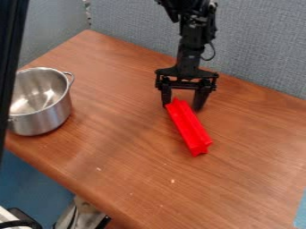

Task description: Move the red object from the metal pot to the table

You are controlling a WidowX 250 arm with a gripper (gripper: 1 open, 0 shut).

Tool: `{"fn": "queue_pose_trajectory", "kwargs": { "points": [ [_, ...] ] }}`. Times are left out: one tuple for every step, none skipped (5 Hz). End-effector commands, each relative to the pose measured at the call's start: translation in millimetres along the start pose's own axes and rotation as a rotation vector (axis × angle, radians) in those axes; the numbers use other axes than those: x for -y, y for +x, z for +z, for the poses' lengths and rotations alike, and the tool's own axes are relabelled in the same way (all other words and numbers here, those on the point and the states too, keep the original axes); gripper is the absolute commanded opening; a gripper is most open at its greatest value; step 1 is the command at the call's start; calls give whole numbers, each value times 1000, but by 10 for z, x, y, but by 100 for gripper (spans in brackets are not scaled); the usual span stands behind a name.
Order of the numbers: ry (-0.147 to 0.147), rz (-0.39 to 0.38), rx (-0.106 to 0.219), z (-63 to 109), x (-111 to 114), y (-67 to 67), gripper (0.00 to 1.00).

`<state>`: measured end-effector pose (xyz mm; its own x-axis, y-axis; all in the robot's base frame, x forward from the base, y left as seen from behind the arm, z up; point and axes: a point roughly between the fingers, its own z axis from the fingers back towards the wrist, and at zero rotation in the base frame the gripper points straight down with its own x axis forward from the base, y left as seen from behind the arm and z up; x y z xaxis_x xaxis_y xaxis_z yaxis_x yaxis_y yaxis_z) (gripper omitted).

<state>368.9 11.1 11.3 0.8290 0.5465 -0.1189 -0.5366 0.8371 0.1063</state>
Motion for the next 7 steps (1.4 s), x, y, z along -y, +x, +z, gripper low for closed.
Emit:
{"fn": "queue_pose_trajectory", "kwargs": {
  "points": [
    [-47,16,21,188,-50,111,100],
    [-71,13,-1,186,-17,178,100],
    [-45,21,-26,219,1,93,100],
    [-20,28,-50,254,20,9,100],
    [10,20,-76,240,155,-35,100],
    [44,20,-106,194,299,-83,100],
    [76,21,-131,176,431,-128,100]
  ]
}}
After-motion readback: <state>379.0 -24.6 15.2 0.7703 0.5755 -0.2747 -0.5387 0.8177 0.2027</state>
